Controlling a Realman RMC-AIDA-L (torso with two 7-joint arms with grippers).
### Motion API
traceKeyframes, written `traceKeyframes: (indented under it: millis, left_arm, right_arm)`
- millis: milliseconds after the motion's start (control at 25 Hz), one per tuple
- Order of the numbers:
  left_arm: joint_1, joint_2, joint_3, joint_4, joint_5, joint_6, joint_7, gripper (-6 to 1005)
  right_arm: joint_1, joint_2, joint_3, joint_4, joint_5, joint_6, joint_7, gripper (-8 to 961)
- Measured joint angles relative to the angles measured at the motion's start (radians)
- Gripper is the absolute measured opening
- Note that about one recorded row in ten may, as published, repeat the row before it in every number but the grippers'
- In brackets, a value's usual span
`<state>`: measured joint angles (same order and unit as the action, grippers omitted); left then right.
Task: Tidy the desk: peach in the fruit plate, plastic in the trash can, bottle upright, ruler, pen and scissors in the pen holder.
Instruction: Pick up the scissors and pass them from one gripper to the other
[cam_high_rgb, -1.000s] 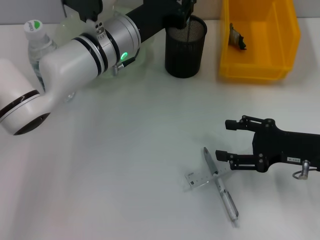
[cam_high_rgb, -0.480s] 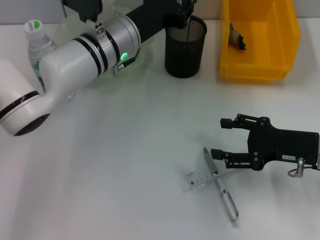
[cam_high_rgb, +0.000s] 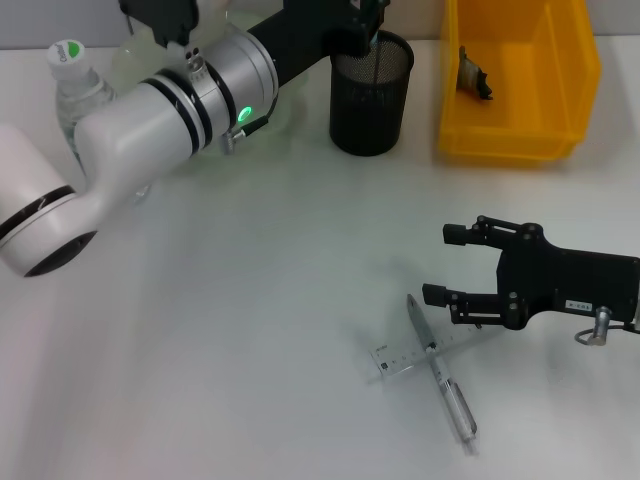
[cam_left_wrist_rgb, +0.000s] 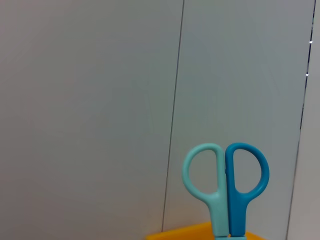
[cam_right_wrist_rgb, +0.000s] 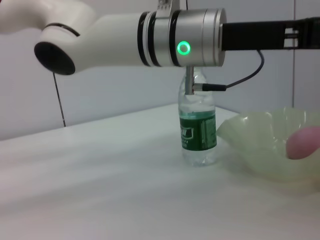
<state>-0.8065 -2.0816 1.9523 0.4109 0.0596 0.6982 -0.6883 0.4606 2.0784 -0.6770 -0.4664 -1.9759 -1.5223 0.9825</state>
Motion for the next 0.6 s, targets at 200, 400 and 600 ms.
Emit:
traceKeyframes:
  millis: [200, 400, 600]
  left_arm:
    - [0.040, 0.000, 0.006, -0.002, 0.005, 0.084, -0.009, 228]
    - [0.143, 0.010, 0.030, -0.006, 0.041, 0.283, -0.011, 228]
    - [0.215, 0.019, 0.023, -0.025, 0.188, 0.418, -0.058, 229]
  right_arm:
    - [-0.035, -0.007, 0.008, -0.004, 0.057, -0.057, 0.005, 825]
    - [-0.070, -0.033, 0.056, -0.007, 0.094, -0.156, 0.021, 825]
    - [-0.085, -0.056, 0.109, -0.006, 0.094, -0.218, 0.039, 825]
